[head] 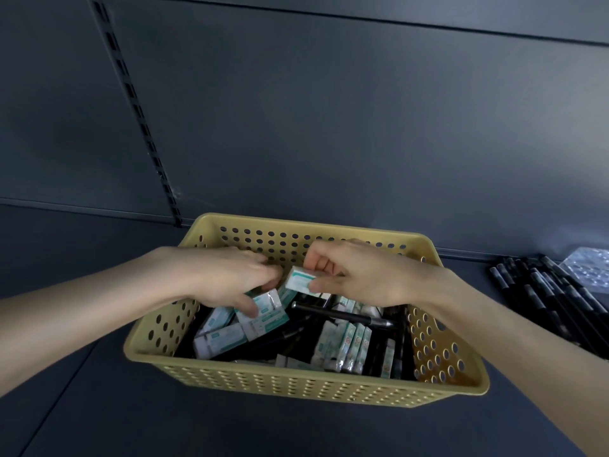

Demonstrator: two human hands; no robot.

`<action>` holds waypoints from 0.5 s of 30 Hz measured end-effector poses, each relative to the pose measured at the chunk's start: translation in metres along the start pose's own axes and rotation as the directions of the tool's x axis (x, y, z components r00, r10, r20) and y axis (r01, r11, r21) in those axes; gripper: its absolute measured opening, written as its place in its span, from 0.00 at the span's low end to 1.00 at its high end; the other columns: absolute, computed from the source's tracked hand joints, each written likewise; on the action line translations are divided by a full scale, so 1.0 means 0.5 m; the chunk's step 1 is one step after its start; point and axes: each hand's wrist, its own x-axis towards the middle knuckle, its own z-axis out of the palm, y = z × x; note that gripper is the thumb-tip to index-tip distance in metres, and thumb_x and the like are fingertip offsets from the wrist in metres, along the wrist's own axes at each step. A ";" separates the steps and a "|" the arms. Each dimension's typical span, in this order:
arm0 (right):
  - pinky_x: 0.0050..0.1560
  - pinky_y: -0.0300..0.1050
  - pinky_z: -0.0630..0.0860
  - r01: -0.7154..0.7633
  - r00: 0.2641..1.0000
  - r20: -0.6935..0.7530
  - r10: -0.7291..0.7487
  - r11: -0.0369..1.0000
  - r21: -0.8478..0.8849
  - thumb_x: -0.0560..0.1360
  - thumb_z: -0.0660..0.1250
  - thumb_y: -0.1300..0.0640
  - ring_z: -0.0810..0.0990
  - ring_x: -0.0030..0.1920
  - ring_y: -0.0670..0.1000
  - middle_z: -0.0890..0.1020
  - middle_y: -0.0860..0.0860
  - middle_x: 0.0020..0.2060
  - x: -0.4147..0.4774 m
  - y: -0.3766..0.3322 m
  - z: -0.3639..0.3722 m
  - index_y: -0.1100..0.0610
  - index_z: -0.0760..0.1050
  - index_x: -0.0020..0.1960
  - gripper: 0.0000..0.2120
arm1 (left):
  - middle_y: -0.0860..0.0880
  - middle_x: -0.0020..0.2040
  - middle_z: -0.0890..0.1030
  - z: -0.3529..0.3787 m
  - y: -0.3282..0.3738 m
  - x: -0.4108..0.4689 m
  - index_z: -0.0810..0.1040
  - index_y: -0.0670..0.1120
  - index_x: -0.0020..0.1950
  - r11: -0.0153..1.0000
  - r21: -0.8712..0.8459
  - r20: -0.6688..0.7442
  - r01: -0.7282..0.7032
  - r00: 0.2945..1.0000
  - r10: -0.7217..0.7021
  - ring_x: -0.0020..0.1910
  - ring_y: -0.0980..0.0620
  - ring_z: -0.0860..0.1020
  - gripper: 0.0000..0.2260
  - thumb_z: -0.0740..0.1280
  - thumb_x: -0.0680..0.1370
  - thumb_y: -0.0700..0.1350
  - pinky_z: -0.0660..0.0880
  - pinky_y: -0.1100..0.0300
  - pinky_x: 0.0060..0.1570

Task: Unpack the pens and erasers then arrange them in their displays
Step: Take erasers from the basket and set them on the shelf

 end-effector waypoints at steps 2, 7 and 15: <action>0.53 0.48 0.75 -0.021 1.000 -0.014 0.024 0.992 0.128 0.77 0.65 0.53 0.77 0.48 0.47 0.80 0.47 0.48 -0.006 0.002 -0.003 0.55 0.73 0.56 0.10 | 0.44 0.71 0.64 -0.003 0.000 -0.003 0.64 0.47 0.70 0.999 -0.034 0.041 0.038 0.998 -0.037 0.68 0.47 0.66 0.25 0.65 0.77 0.56 0.69 0.52 0.65; 0.47 0.37 0.75 -0.074 0.994 0.089 0.055 0.972 0.223 0.75 0.68 0.55 0.78 0.45 0.43 0.80 0.45 0.46 -0.029 0.018 -0.003 0.54 0.76 0.56 0.10 | 0.50 0.44 0.72 -0.010 0.001 -0.005 0.73 0.45 0.50 0.996 -0.070 0.053 0.046 0.998 -0.043 0.40 0.52 0.70 0.14 0.67 0.76 0.55 0.68 0.59 0.36; 0.50 0.43 0.76 -0.142 0.951 0.296 0.092 0.978 0.152 0.74 0.69 0.53 0.80 0.45 0.45 0.82 0.48 0.46 -0.067 0.022 -0.024 0.44 0.75 0.51 0.07 | 0.53 0.32 0.67 -0.031 0.008 -0.029 0.74 0.43 0.46 0.913 -0.407 -0.045 -0.015 0.999 -0.003 0.26 0.60 0.63 0.12 0.69 0.76 0.52 0.60 0.67 0.25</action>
